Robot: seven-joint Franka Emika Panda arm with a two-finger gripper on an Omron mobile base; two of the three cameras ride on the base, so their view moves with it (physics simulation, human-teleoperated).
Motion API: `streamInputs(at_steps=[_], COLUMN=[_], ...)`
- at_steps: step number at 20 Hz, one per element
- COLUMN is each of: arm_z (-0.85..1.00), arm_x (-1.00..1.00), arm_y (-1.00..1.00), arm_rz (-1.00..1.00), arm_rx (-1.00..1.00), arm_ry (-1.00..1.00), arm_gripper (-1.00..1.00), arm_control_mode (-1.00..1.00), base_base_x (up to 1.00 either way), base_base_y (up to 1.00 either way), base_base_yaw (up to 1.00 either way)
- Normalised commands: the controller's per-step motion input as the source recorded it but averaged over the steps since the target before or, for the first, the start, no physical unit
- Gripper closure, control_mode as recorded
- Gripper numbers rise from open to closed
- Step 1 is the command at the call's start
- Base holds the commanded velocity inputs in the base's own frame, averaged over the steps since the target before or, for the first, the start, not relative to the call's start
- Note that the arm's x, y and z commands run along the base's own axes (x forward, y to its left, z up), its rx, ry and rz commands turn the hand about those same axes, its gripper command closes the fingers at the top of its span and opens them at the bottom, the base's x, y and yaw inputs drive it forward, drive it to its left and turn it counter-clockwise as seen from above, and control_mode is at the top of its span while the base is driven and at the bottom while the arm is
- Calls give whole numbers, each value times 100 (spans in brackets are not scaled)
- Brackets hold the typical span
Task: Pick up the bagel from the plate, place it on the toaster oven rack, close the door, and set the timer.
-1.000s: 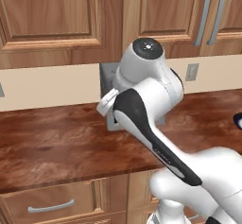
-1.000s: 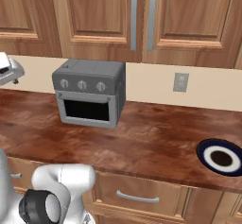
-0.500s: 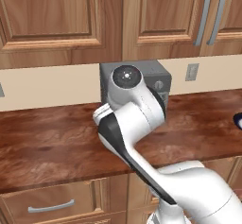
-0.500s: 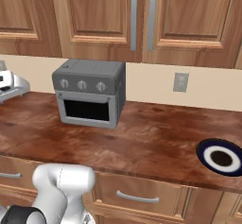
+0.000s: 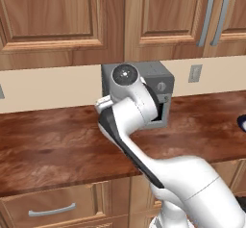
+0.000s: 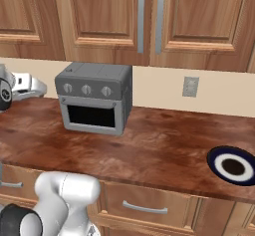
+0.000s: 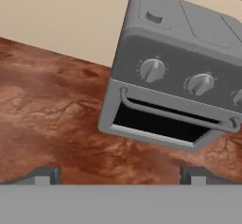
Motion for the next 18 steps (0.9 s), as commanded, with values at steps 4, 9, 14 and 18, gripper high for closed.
streamInputs(at_steps=[4, 9, 14, 18], arm_z=[0, 0, -13, -20], arm_x=[49, 49, 58, 56], arm_y=[0, 0, 0, 0], arm_rz=[-6, -3, -1, 0], arm_rx=[-1, -8, -12, -16], arm_ry=[-2, 0, 2, 4], arm_gripper=[-100, -100, -100, -100], arm_control_mode=[-100, -100, -100, -100], base_base_x=[0, 0, 0, 0], base_base_y=[0, 0, 0, 0], base_base_yaw=[0, 0, 0, 0])
